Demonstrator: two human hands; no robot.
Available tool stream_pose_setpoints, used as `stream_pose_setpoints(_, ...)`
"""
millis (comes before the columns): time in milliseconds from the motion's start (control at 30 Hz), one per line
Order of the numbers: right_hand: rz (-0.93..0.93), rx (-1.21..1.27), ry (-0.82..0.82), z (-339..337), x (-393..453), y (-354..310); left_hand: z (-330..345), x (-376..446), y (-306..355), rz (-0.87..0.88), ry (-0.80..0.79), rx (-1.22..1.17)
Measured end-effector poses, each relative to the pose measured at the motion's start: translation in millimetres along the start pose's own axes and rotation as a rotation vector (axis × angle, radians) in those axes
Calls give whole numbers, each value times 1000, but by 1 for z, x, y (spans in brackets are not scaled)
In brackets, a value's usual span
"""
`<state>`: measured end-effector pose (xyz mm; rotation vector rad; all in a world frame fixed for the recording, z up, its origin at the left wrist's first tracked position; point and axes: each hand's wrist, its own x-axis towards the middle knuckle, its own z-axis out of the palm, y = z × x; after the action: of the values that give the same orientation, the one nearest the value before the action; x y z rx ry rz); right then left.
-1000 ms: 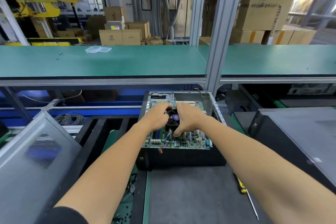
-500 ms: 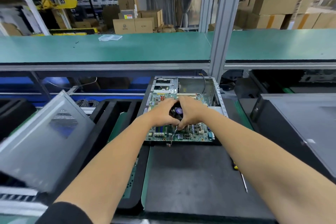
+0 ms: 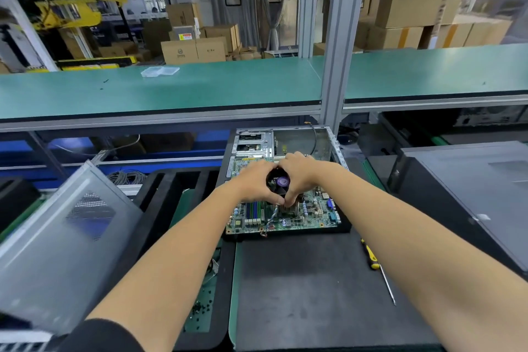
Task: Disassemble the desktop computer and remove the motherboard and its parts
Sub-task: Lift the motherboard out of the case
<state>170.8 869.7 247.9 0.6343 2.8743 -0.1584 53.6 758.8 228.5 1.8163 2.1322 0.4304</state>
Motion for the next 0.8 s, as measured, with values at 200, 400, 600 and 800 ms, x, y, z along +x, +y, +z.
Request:
stream_pose_setpoints(200, -28, -38, 56, 1, -8, -3, 8, 2, -2, -9, 51, 93)
stream_pose_setpoints(400, -52, -83, 78, 7, -20, -4, 8, -8, 2, 54, -15, 122)
stream_pose_setpoints(600, -76, -96, 98, 13, -42, -13, 11, -20, 17, 74, -66, 184)
stream_pose_setpoints(800, -52, -130, 62, 19, -63, -24, 11, -30, 34, 84, -154, 195)
